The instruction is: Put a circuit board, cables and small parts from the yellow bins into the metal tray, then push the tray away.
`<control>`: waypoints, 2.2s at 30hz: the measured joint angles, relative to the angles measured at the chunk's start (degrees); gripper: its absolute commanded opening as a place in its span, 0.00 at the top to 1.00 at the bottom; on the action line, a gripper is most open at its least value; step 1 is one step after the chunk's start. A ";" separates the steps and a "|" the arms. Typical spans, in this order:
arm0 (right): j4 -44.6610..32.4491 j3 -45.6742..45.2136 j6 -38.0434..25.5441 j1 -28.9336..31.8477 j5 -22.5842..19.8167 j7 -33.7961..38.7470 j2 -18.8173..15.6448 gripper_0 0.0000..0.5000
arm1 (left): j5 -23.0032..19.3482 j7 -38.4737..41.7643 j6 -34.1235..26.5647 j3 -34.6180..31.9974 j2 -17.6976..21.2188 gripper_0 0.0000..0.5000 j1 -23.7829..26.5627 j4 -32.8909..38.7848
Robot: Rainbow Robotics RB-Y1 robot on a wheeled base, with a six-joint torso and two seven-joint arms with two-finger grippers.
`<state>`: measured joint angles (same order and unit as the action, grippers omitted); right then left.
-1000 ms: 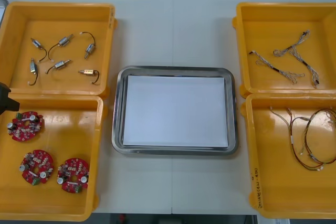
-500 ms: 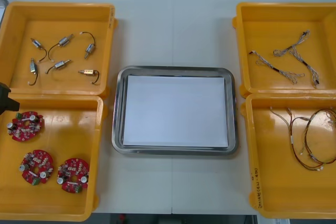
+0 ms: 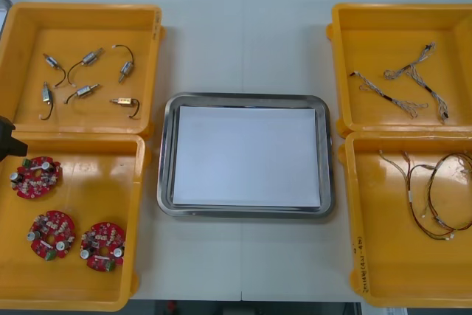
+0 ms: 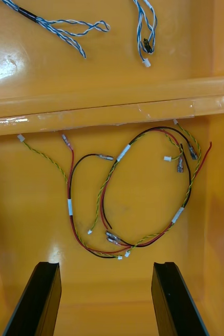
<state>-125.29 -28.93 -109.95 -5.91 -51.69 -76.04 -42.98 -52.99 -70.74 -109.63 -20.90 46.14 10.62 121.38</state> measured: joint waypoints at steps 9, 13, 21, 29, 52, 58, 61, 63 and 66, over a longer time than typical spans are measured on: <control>0.00 0.00 0.00 0.00 0.00 0.00 0.00 0.00 | 0.00 0.00 0.00 0.00 0.00 0.00 0.00 0.00; 0.00 0.00 0.00 0.00 0.00 0.00 0.00 0.00 | 0.00 0.00 0.00 0.00 0.00 0.00 0.00 0.00; 0.00 0.00 0.00 0.00 0.00 0.00 0.00 0.00 | 0.00 0.00 0.00 0.00 0.00 0.00 0.00 0.00; 0.00 0.00 0.00 0.00 0.00 0.00 0.00 0.00 | 0.00 0.00 0.00 0.00 0.00 0.00 0.00 0.00; 0.00 0.00 0.00 0.00 0.00 0.00 0.00 0.00 | 0.00 0.00 0.00 0.00 0.00 0.00 0.00 0.00; 0.00 0.00 0.00 0.00 0.00 0.00 0.00 0.00 | 0.00 0.00 0.00 0.00 0.00 0.00 0.00 0.00; 0.00 0.00 0.00 0.00 0.00 0.00 0.00 0.00 | 0.00 0.00 0.00 0.00 0.00 0.00 0.00 0.00; 0.00 0.00 0.00 0.00 0.00 0.00 0.00 0.00 | 0.00 0.00 0.00 0.00 0.00 0.00 0.00 0.00; 0.00 0.00 0.00 0.00 0.00 0.00 0.00 0.00 | 0.00 0.00 0.00 0.00 0.00 0.00 0.00 0.00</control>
<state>-125.29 -28.93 -109.95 -5.91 -51.69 -76.04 -42.98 -52.99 -70.74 -109.63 -20.90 46.14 10.62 121.38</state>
